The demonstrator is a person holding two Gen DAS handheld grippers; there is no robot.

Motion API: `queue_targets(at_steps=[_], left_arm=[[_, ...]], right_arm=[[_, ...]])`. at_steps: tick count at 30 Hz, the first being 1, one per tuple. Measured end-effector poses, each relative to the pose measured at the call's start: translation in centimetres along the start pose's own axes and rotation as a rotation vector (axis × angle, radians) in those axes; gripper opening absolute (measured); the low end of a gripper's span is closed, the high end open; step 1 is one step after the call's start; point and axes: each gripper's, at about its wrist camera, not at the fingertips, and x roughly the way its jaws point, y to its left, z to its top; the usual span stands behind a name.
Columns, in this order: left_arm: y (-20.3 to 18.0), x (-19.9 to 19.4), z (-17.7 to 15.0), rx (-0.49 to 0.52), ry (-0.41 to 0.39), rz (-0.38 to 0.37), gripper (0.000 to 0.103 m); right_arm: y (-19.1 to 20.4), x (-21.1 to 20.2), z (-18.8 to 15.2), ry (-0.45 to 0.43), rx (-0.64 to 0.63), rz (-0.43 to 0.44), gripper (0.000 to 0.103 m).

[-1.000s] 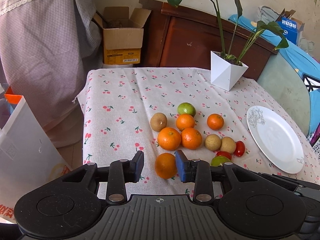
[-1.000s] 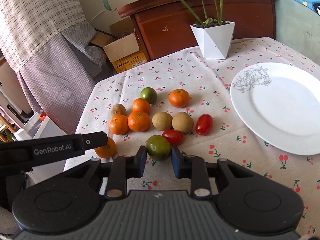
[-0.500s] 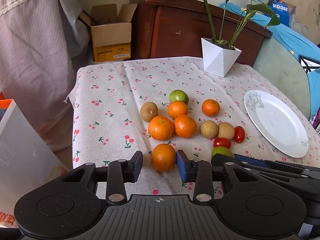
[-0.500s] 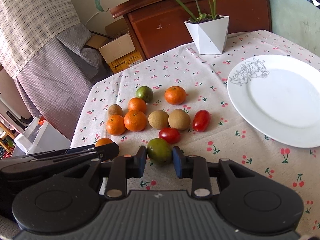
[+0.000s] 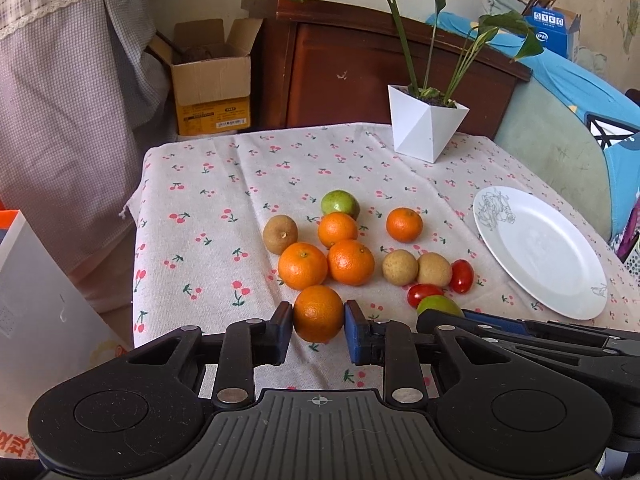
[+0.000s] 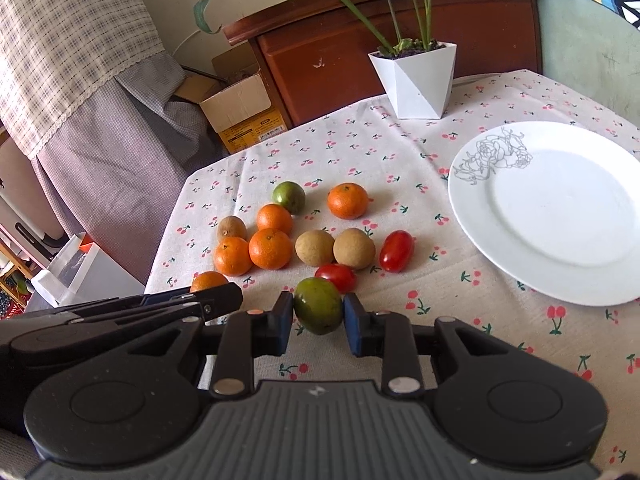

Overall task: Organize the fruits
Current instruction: 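Carry both fruits over the white plate and open the left gripper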

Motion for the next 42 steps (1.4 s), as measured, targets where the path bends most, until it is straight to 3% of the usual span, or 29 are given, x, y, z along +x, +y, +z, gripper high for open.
queue_targets(at_steps=[11,21,31,42], left_arm=[[-3.1,-0.8,1.5,0.003,-0.056,-0.091,0.025],[-7.7,0.2,2.7,0.036,-0.075,-0.183,0.025],[-11.1,2.4,3.0,0.077,-0.059,-0.244,0.025],[-13.1,4.6,2.9,0.095,-0.021,-0.27,0.025]], right_arm=[[-3.0,-3.9,1.5,-0.109,0.077,-0.038,0.028],[-7.4,-6.6,2.1,-0.188,0.173,-0.129,0.028],[-11.1,-6.4,1.4,-0.182,0.281,-0.198,0.028],[-13.2,-5.8,0.7,-0.164,0.365,-0.218,0.028]])
